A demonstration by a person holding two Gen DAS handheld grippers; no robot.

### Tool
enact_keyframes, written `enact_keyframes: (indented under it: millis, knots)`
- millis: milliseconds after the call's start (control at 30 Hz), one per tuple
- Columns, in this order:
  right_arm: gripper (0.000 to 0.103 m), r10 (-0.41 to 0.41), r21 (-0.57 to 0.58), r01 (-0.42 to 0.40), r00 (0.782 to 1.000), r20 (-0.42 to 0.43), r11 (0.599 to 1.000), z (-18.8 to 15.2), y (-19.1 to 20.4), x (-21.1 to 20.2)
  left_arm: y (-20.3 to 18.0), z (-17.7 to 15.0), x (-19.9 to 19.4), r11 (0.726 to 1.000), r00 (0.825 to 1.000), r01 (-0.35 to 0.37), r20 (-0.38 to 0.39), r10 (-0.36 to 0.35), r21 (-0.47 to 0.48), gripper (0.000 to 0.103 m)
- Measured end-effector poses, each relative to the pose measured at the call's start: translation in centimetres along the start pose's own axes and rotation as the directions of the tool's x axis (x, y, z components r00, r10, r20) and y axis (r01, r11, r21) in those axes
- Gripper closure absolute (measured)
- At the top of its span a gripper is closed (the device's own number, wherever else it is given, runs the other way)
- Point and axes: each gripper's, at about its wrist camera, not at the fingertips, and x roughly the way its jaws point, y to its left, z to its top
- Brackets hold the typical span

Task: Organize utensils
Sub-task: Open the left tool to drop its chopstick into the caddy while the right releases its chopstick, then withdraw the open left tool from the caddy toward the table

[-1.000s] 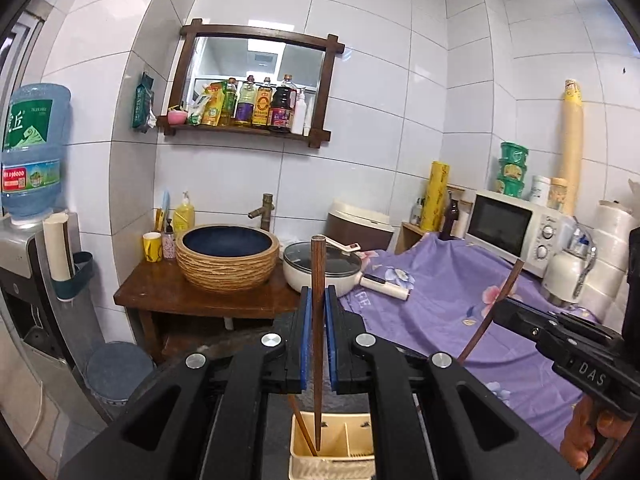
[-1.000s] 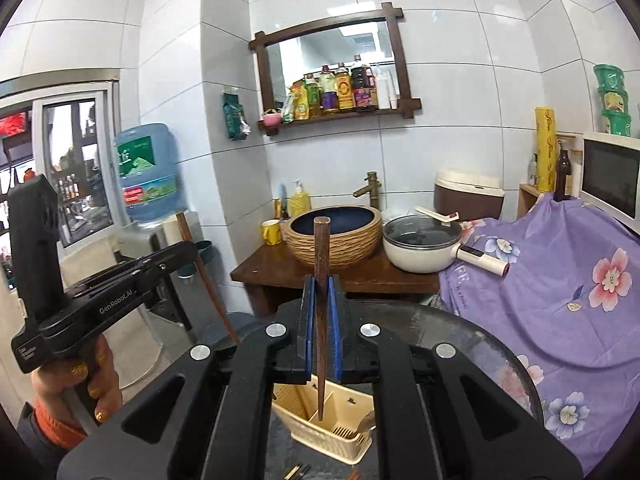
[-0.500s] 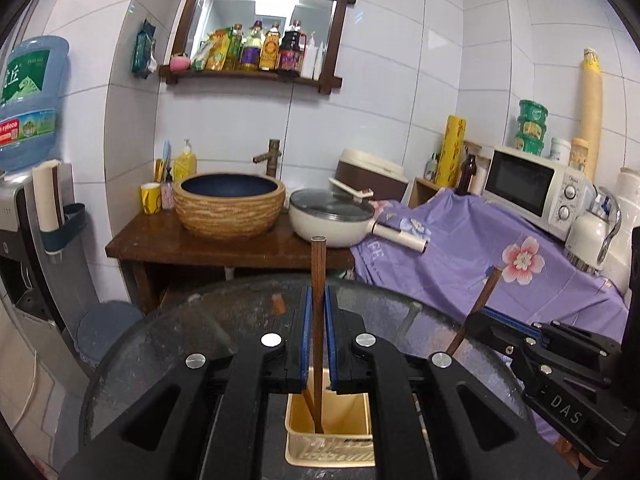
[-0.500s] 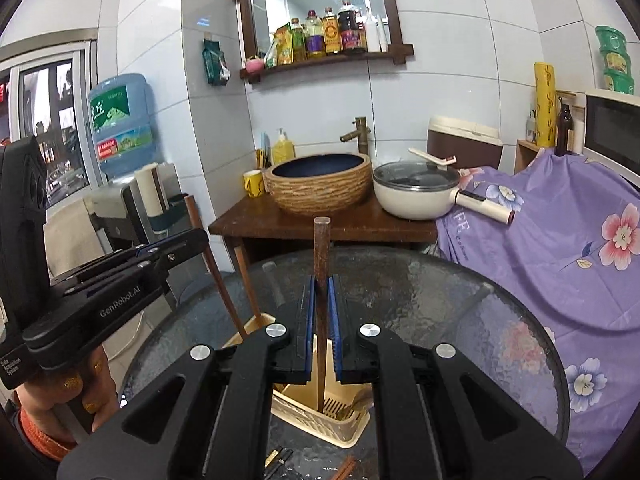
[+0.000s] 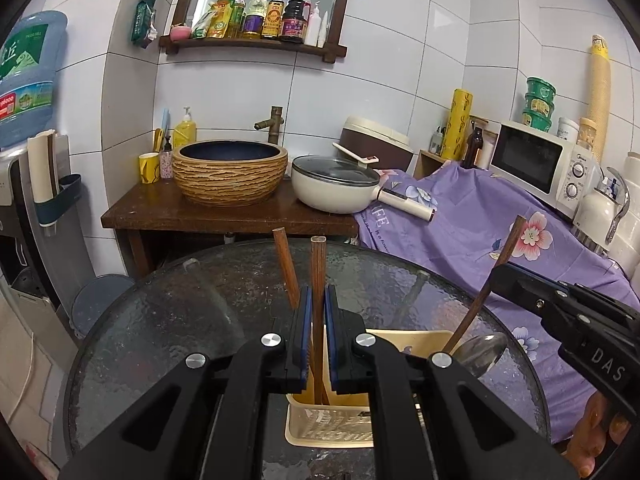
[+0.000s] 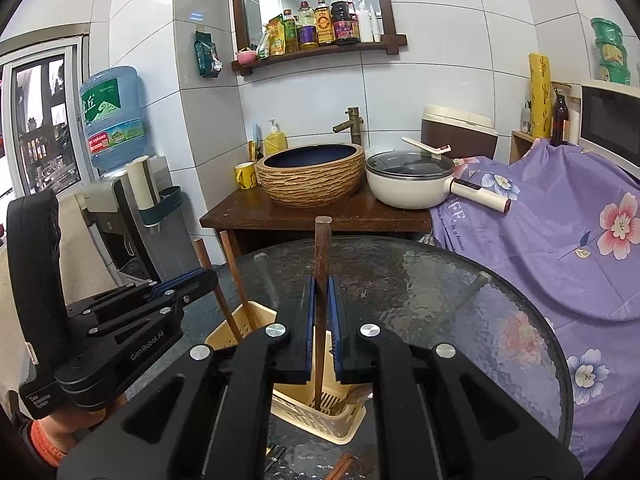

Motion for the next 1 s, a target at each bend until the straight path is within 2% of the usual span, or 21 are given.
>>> enact_keyframes:
  millis: [200, 233, 300, 333, 367, 500, 567, 633, 733, 833, 933, 1000]
  knots:
    - [0.095, -0.034, 0.013, 0.034, 0.999, 0.010, 0.999, -0.1, -0.5, 0.0, 0.3, 0.0, -0.2, 1.000, 1.000, 0.005, -0.002, -0.005, -0.012, 0.093]
    - [0.092, -0.039, 0.010, 0.039, 0.999, 0.009, 0.999, -0.2, -0.5, -0.1, 0.3, 0.0, -0.3, 1.000, 1.000, 0.006, 0.000, -0.006, -0.008, 0.089]
    - [0.075, -0.041, 0.011, 0.041, 0.999, 0.008, 0.999, -0.4, -0.7, -0.2, 0.2, -0.1, -0.8, 1.000, 1.000, 0.004, 0.015, -0.004, 0.001, 0.075]
    - [0.057, -0.045, 0.012, 0.045, 0.999, 0.014, 0.999, -0.5, -0.7, -0.4, 0.2, -0.3, -1.2, 1.000, 1.000, 0.006, 0.028, -0.006, 0.002, 0.062]
    - [0.048, -0.052, 0.013, 0.051, 0.998, 0.028, 0.999, -0.6, -0.8, -0.6, 0.2, -0.5, -1.6, 1.000, 0.999, 0.010, 0.038, -0.010, -0.001, 0.049]
    - [0.048, -0.071, 0.010, 0.071, 0.995, 0.070, 0.997, -1.4, -0.7, -2.1, 0.2, -1.3, -3.0, 1.000, 0.998, 0.030, 0.062, -0.029, -0.010, 0.037]
    - [0.044, -0.084, 0.014, 0.084, 0.994, 0.071, 0.996, -1.9, -0.6, -2.7, 0.3, -2.0, -3.8, 1.000, 0.998, 0.025, 0.062, -0.025, -0.004, 0.026]
    - [0.040, -0.102, 0.004, 0.102, 0.992, 0.077, 0.995, -2.9, -0.3, -3.7, 0.5, -3.1, -4.7, 1.000, 0.998, 0.019, 0.057, -0.019, -0.005, 0.022]
    - [0.039, -0.120, -0.024, 0.122, 0.991, 0.052, 0.992, -5.2, 0.4, -4.7, 1.2, -4.7, -5.2, 1.000, 1.000, -0.011, 0.014, 0.011, -0.013, 0.017]
    - [0.036, -0.120, -0.053, 0.120, 0.993, -0.004, 0.991, -8.5, 0.9, -5.2, 2.5, -7.5, -5.6, 0.998, 0.996, -0.053, -0.068, 0.052, -0.022, 0.017]
    - [0.036, -0.128, -0.099, 0.121, 0.989, -0.068, 0.988, -12.5, 1.7, -5.2, 3.4, -10.6, -6.2, 0.996, 0.990, -0.092, -0.104, 0.091, 0.000, 0.017]
    - [0.036, -0.165, -0.153, 0.147, 0.980, -0.109, 0.977, -15.2, 2.4, -4.9, 3.7, -12.6, -6.5, 0.994, 0.985, -0.111, -0.131, 0.113, 0.023, 0.018]
